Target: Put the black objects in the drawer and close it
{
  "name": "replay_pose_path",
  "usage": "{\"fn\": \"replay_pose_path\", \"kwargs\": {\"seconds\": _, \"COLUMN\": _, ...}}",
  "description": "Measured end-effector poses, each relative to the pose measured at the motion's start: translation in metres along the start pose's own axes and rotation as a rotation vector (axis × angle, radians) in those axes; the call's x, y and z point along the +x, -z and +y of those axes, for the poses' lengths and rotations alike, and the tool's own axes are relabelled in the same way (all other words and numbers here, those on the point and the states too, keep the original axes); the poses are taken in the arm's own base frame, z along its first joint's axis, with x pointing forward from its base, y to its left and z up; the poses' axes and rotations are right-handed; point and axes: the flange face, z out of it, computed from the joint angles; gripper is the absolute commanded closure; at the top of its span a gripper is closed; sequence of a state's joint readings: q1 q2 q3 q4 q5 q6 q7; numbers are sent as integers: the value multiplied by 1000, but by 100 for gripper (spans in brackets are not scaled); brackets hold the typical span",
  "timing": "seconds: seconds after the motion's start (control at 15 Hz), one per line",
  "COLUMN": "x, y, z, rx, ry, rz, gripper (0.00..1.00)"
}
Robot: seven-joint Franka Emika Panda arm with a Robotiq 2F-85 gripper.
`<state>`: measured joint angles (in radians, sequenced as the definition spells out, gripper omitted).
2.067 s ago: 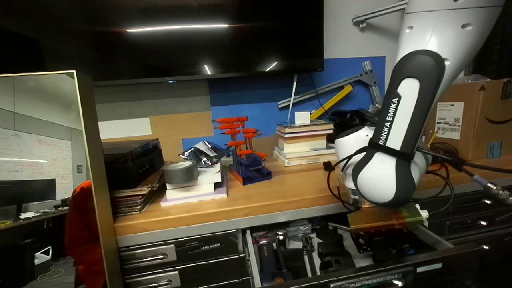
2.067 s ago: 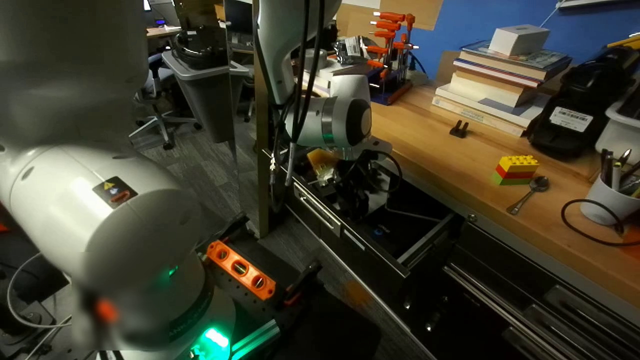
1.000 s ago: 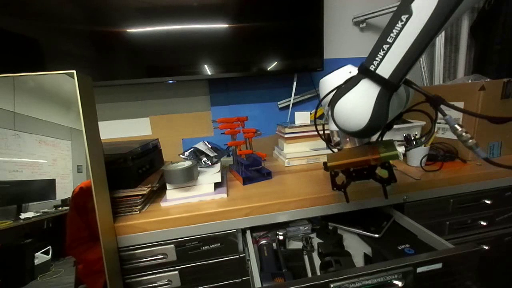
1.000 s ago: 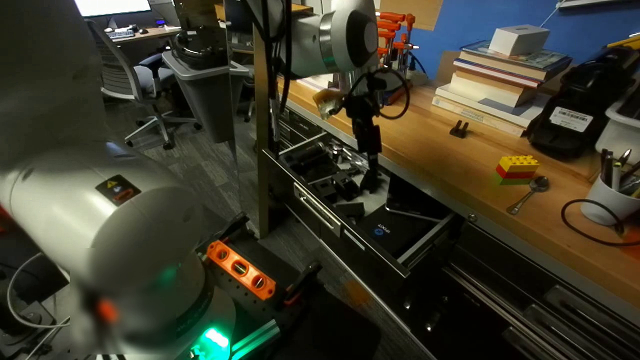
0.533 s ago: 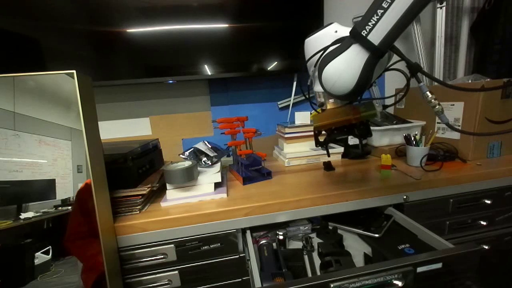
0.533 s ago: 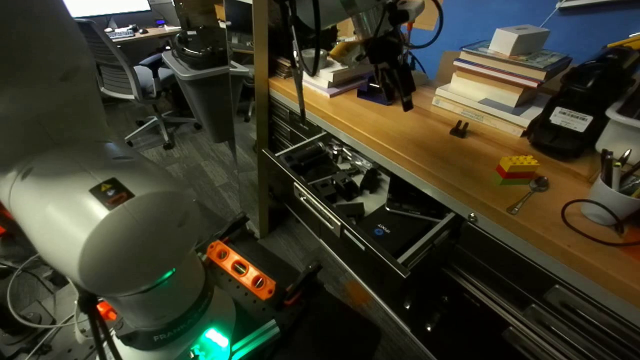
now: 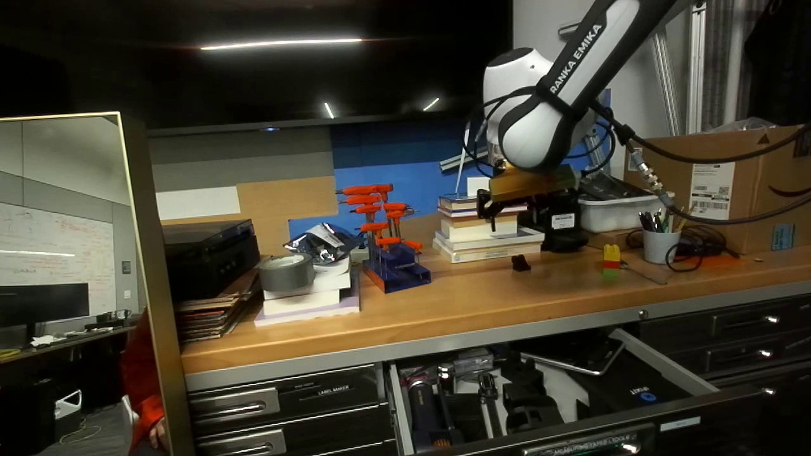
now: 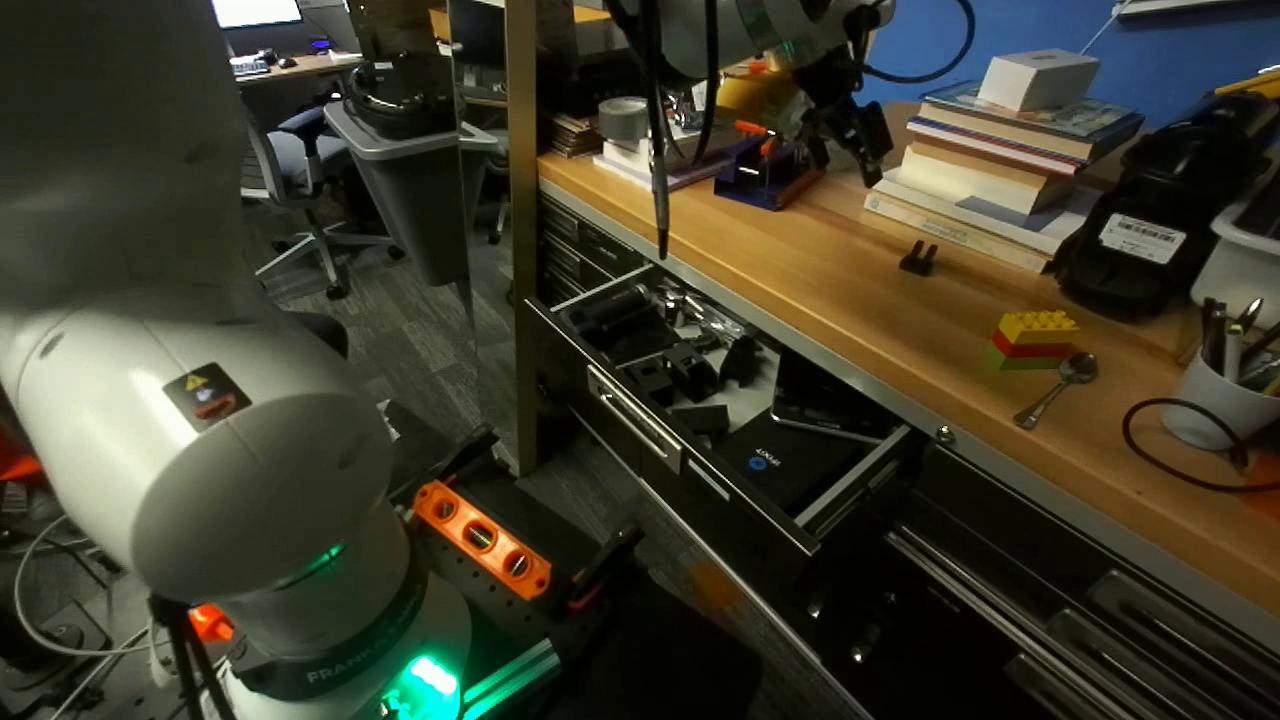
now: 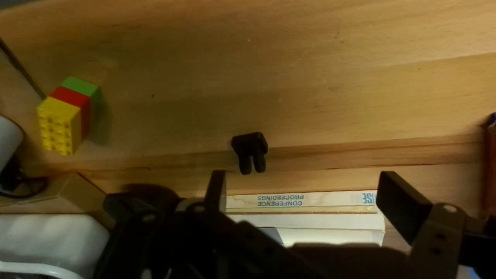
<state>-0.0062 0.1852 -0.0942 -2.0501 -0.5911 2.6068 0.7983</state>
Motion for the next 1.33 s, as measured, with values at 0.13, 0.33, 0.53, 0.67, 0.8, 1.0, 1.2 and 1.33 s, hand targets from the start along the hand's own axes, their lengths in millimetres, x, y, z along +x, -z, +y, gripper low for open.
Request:
{"fn": "replay_pose_path", "kwargs": {"seconds": 0.13, "x": 11, "y": -26, "z": 3, "rx": 38, "ry": 43, "rz": 7, "gripper": 0}}
{"fn": "replay_pose_path", "kwargs": {"seconds": 0.33, "x": 27, "y": -71, "z": 13, "rx": 76, "ry": 96, "rz": -12, "gripper": 0}}
{"fn": "replay_pose_path", "kwargs": {"seconds": 0.53, "x": 43, "y": -110, "z": 22, "rx": 99, "ry": 133, "rz": -36, "gripper": 0}}
{"fn": "replay_pose_path", "kwargs": {"seconds": 0.67, "x": 53, "y": -130, "z": 27, "rx": 111, "ry": 148, "rz": -41, "gripper": 0}}
{"fn": "replay_pose_path", "kwargs": {"seconds": 0.8, "x": 62, "y": -145, "z": 31, "rx": 118, "ry": 162, "rz": -40, "gripper": 0}}
{"fn": "replay_pose_path", "kwargs": {"seconds": 1.0, "x": 71, "y": -162, "z": 36, "rx": 116, "ry": 175, "rz": -35, "gripper": 0}}
{"fn": "replay_pose_path", "kwargs": {"seconds": 1.2, "x": 76, "y": -170, "z": 41, "rx": 105, "ry": 182, "rz": -32, "gripper": 0}}
{"fn": "replay_pose_path", "kwargs": {"seconds": 1.33, "x": 78, "y": -174, "z": 44, "rx": 98, "ry": 182, "rz": -32, "gripper": 0}}
